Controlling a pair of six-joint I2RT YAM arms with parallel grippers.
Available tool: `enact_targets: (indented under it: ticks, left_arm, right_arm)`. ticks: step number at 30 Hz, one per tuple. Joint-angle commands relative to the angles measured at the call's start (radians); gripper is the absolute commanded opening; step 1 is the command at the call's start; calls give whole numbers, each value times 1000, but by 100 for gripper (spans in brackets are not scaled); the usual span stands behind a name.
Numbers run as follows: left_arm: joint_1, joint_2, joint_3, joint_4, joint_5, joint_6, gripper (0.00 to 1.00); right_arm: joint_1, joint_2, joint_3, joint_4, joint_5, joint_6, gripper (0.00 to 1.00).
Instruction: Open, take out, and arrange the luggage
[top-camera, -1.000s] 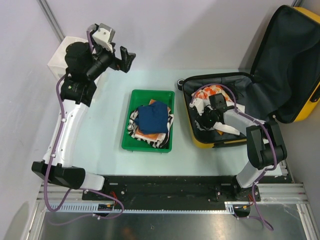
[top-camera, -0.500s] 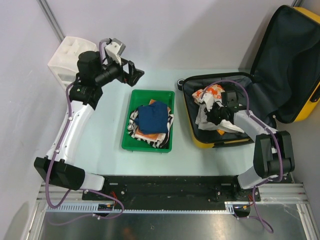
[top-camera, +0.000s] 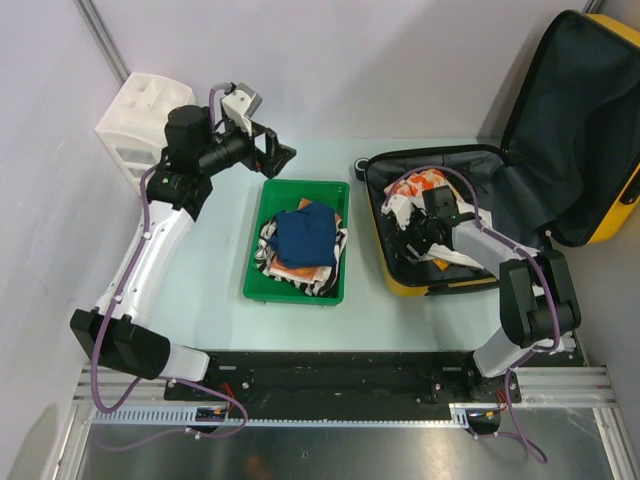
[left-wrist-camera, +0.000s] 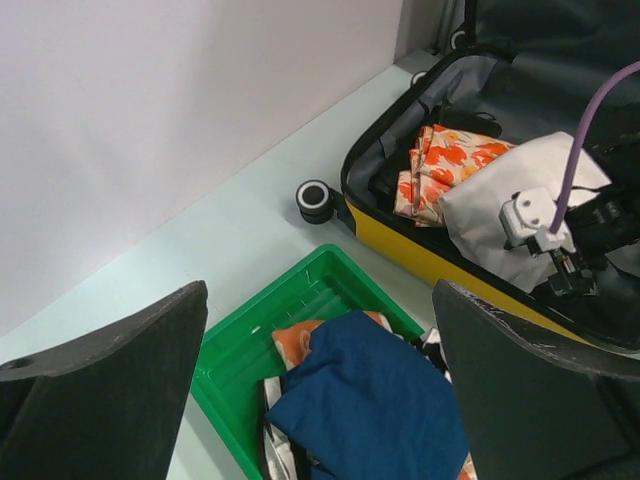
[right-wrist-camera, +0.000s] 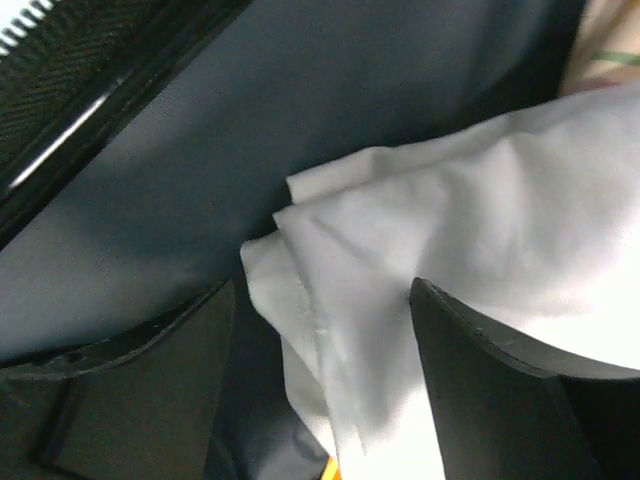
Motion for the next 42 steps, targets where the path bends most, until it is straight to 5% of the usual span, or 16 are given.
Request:
enact_targets:
  ticks: [1,5,9,12,13,16,31,42]
  left_arm:
    - [-5,-33,-14,30,11,14,99]
    - [-5,-42,-25,30,6,26,99]
    - [-5,-47,-32,30,3,33,100]
    - [-5,-45,-35,30,8,39,100]
    - [-5,-42,-35,30,14,40,100]
    - [-5,-25,-23,32,46,43,99]
    - [-87,76,1,33,198,215,96]
    - [-250,142,-133,52,431,759,100]
  right_arm:
    - [15,90,3,-16,42,-56,79]
    - [16,145,2,-48,45,-127,88]
    - [10,183,2,-58,43,-144,79]
    - [-6,191,2,-58,39,-142,48]
    - [-17,188,3,-52,40,-141,29]
    - [-46,164,5,-33,51,-130,2]
    - [-155,-197,71,-87,-236,-37,0]
    - [-220,-329,134,-140,-362,-59,0]
